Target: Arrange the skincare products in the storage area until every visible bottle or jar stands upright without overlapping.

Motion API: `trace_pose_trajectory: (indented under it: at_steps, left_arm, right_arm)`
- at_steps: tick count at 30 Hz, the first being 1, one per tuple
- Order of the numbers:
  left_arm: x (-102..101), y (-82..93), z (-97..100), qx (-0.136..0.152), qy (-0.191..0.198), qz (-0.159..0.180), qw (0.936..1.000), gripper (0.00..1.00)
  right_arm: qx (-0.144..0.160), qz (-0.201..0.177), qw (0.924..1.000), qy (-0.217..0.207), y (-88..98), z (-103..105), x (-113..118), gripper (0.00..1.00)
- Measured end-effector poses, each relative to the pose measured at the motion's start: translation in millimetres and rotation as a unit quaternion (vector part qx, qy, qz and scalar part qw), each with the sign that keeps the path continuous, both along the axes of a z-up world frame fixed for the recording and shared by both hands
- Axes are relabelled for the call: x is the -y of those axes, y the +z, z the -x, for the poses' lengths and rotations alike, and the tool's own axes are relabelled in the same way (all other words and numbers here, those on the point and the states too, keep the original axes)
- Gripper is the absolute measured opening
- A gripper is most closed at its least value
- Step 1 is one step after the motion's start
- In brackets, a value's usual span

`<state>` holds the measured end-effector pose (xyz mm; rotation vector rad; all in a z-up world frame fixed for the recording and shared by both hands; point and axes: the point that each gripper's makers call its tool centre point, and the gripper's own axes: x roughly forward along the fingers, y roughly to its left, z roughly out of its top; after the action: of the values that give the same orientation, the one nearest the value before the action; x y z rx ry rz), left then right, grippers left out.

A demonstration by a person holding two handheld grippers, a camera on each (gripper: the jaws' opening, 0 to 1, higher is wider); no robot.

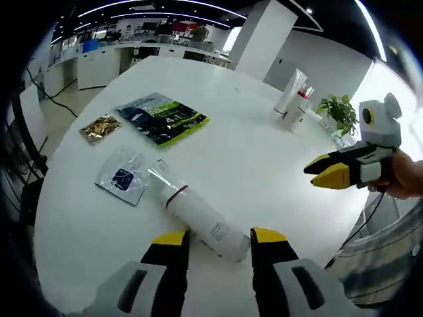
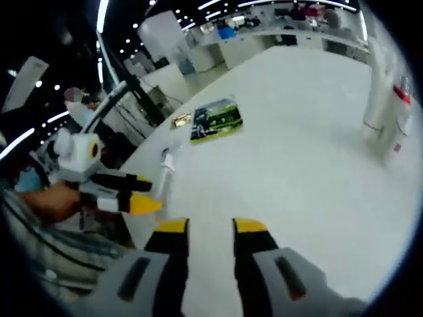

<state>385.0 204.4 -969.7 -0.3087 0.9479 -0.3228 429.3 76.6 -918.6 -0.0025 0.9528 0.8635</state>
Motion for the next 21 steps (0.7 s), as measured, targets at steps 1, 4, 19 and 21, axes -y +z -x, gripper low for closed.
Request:
trace_pose_trajectory:
  at_steps: [1, 4, 19, 21]
  left_arm:
    - [-0.8, -0.7, -1.8, 0.000, 0.002, 0.000, 1.0000, 0.38]
    - [-5.7, -0.3, -3.2, 0.002, 0.001, -0.019, 0.9998, 0.35]
    - [-3.4, -9.0, 2.5, 0.018, -0.175, -0.166, 0.9702, 0.30]
    - [-0.6, -10.1, -0.1, 0.020, -0.180, -0.176, 0.9675, 0.32]
  right_arm:
    - [0.001, 0.000, 1.0000, -0.003, -0.1, -0.2, 1.9, 0.24]
    - [0.001, 0.002, 1.0000, -0.008, -0.8, 0.2, 7.7, 0.24]
    - [0.004, 0.005, 0.9999, -0.013, -1.2, -2.9, 21.9, 0.23]
    - [0.004, 0.005, 0.9999, -0.015, -1.7, -3.6, 24.0, 0.23]
